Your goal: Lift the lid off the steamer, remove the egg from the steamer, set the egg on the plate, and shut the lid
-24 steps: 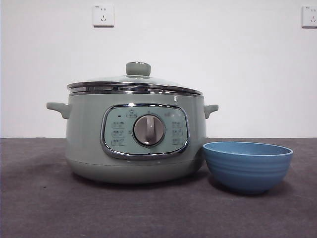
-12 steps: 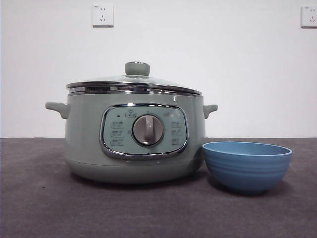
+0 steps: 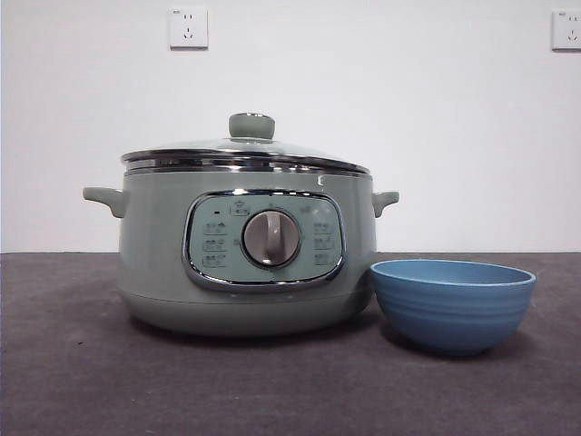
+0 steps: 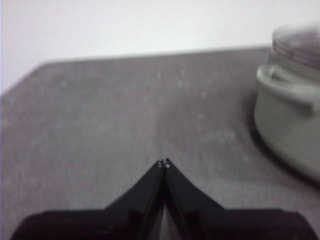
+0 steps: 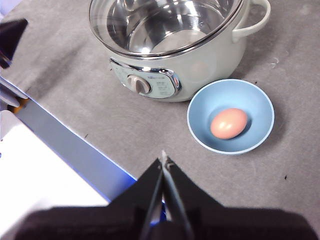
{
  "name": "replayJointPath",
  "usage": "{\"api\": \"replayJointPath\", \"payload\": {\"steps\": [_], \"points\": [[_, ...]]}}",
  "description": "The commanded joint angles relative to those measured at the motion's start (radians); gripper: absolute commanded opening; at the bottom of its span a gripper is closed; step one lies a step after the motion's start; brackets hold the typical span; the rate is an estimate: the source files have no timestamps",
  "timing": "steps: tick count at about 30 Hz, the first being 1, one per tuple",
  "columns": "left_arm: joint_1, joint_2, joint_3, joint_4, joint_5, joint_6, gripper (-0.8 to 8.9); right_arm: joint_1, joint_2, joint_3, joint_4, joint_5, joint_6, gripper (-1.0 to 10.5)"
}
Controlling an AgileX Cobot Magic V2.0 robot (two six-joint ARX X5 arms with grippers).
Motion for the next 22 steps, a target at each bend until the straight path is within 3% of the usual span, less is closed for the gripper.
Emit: {"api": "replayJointPath", "payload": {"steps": [1,22], "points": [[0.003,-0.002,-0.014,0.001,0.002,-0.018,-0.04,0.001,-0.002,0.001,0.003,0.003,0.006,0.0],[0.003,-0.002,-0.014,0.008,-0.001,-0.032,-0.04,0.001,-0.002,0.001,0.003,0.003,0.006,0.0]]}}
